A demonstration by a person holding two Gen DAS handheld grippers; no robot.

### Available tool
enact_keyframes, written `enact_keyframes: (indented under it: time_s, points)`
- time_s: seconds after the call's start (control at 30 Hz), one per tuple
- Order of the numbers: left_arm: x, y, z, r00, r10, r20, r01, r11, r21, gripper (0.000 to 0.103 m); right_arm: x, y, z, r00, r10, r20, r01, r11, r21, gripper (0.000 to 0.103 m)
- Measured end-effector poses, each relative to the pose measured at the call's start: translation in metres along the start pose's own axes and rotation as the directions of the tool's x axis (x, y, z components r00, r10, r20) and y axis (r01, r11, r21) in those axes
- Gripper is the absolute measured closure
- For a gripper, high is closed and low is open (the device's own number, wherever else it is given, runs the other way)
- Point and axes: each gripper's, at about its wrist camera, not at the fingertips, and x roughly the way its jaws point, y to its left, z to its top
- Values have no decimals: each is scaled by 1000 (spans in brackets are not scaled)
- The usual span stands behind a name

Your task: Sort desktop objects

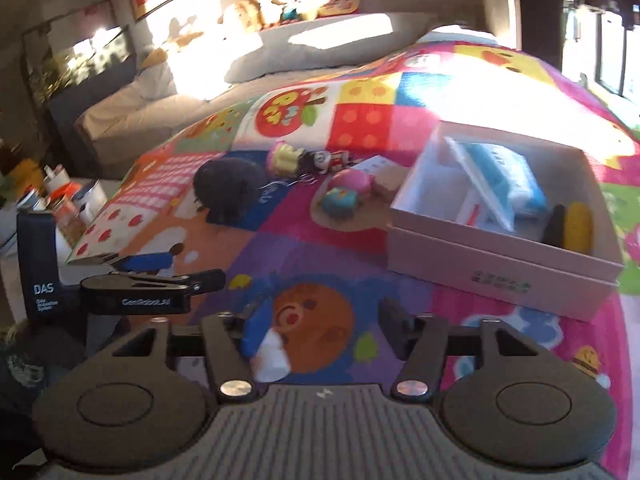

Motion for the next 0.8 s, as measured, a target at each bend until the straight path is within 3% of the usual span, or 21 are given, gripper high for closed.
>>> enact_keyframes:
  time_s: [0.17, 0.27, 0.33, 0.4, 0.5, 0.57, 0.6, 0.77, 0.8]
  points:
    - [2, -5, 0, 1000, 21, -13, -21, 999, 28, 1, -20, -49, -10, 990, -121, 69, 104, 972, 212, 21]
    - [3, -8, 1, 999, 38, -19, -37, 998, 46, 1, -36, -80, -14, 944, -309, 118, 259, 913, 316, 5]
    - [2, -13, 2, 999, 36, -11, -35, 997, 74, 1, -42, -102, -19, 903, -417, 103, 355, 859, 368, 3]
    - [1, -20, 7, 1000, -14, 12, 12, 995, 96, 1, -42, -120, -26, 847, -527, 68, 460, 792, 401, 3]
    - [2, -35, 26, 996, -80, 31, 76, 990, 116, 1, -42, -143, -44, 749, -661, 40, 594, 697, 401, 3]
    - [8, -46, 43, 992, -119, 31, 115, 987, 115, 1, -40, -150, -52, 666, -745, 32, 692, 634, 346, 3]
    - [11, -51, 50, 991, -129, 27, 125, 986, 111, 1, -40, -155, -55, 640, -768, 29, 721, 614, 320, 3]
    - [4, -85, 52, 972, -230, 37, 226, 970, 89, 1, -36, -202, -68, 635, -769, -73, 742, 581, 335, 3]
    - [1, -92, 48, 967, -251, 36, 247, 965, 93, 1, -33, -210, -71, 623, -776, -104, 755, 561, 339, 3]
